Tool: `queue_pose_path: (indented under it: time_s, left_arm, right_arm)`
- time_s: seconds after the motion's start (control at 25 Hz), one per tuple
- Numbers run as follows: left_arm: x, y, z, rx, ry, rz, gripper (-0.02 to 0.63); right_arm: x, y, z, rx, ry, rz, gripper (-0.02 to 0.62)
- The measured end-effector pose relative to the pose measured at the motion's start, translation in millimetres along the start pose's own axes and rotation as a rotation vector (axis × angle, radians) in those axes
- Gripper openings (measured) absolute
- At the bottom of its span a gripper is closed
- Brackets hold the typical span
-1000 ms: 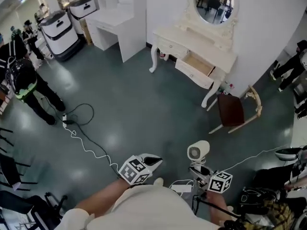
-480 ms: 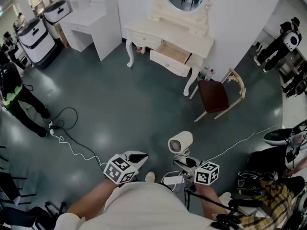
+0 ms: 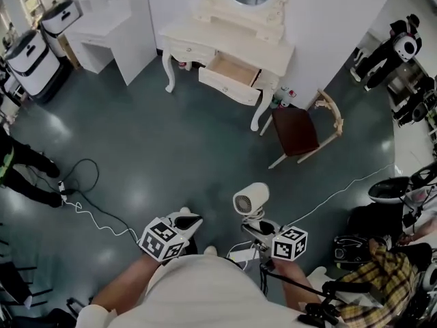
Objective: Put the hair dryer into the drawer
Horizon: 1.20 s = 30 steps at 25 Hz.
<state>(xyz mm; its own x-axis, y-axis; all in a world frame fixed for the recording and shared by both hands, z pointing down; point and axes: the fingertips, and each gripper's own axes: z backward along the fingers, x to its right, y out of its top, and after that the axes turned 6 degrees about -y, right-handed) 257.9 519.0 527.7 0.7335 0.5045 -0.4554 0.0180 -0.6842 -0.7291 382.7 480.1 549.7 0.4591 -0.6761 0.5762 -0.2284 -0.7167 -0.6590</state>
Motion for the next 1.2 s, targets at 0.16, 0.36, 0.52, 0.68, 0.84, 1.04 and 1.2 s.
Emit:
queue_pose_path:
  time_s: [0.16,0.36,0.52,0.68,0.84,1.04,1.2]
  left_arm:
    - [-41.0,41.3,7.1,0.01,-0.037,-0.027,0.002]
    - [-89.6,76.9,20.9,-0.003,-0.094,-0.063,0.002]
    - [-135.1,97.4,33.3,-0.01,-0.12,-0.085,0.002]
    - [-179.1,112.4,41.7,-0.012,-0.126,-0.082,0.002]
    - [-205.9,127.5,41.4,0.011,-0.135,-0.053,0.002]
    - [-250.7,151.4,20.1,0.0,-0.116,-0.017,0.002]
    - [-284.9,187.4,-0.6,0.001,-0.073,0.002,0.002]
  right_arm:
    - [4.2,41.5,-25.1,0.005,-0.051,-0.003,0.166]
    - [2.5,93.3,-62.2,0.011,-0.099,0.025,0.166]
    - [3.9,125.3,-93.5,0.021,-0.138,0.026,0.166]
    - [5.5,151.8,-125.1,0.017,-0.164,0.034,0.166]
    - [13.0,174.7,-147.7,-0.002,-0.167,0.04,0.166]
    - [47.9,214.8,-177.2,-0.035,-0.15,0.067,0.166]
    - [87.1,257.5,-199.9,-0.054,-0.122,0.113,0.166]
